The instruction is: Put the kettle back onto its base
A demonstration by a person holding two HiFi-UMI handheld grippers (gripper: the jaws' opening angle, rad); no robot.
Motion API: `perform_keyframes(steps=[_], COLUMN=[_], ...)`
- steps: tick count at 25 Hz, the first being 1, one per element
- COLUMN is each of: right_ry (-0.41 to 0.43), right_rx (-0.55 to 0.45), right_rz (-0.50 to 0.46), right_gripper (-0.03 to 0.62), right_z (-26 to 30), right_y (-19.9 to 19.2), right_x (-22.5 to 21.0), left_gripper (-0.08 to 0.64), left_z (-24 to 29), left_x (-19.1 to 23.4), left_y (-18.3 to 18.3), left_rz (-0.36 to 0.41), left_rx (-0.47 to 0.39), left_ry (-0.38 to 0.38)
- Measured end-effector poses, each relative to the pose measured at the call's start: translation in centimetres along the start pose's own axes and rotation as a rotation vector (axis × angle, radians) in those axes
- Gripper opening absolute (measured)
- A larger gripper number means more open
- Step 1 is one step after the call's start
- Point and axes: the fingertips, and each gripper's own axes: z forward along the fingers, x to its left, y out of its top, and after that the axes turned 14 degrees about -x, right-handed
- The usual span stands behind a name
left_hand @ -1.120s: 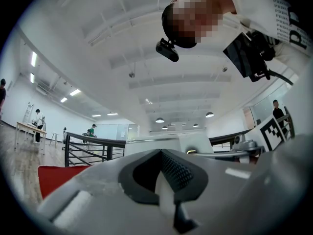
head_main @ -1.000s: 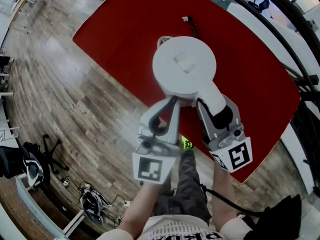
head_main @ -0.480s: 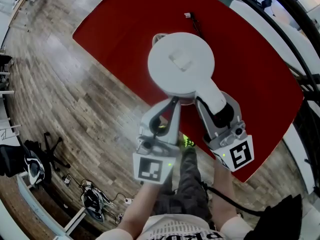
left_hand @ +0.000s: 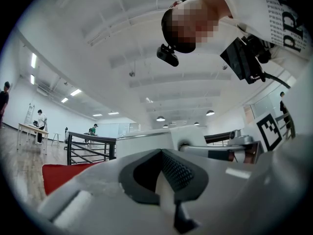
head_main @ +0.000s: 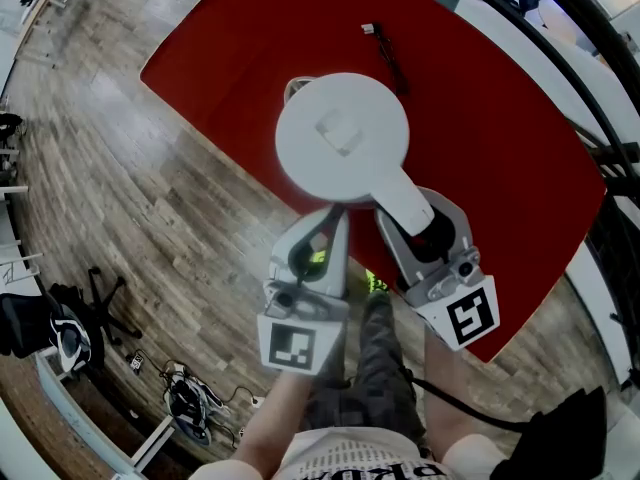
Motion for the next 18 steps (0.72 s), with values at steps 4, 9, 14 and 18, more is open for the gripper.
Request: perform_keyframes(steps=[4, 9, 14, 18], right_ry=[-0.010, -0.057, -0.042, -0.020], right_rx=[0.014, -0.012, -0.078, -0.085], right_rz=[-0.015, 0.014, 0.024, 0.000], right_gripper=[0.118, 0.118, 0.118, 0.118], right_z=[0.6, 0.1, 0.4, 0.4], right_y=[0.2, 0.5, 1.3, 0.5], right_x=[0.0, -0.8, -0.9, -1.2], left_gripper=[0.003, 0.003, 0.003, 0.003], left_z=[0.3, 0.1, 0.5, 0.6], left_x=[0.1, 0.4, 0.8, 0.9], left_y=[0.2, -0.1, 0.3, 0.1], left_rz=[0.020, 0.048, 0.053, 0.050], left_rx=[0.015, 0.044, 0.012, -0.005], left_ry=[0.020, 0.068, 0.081, 0.089])
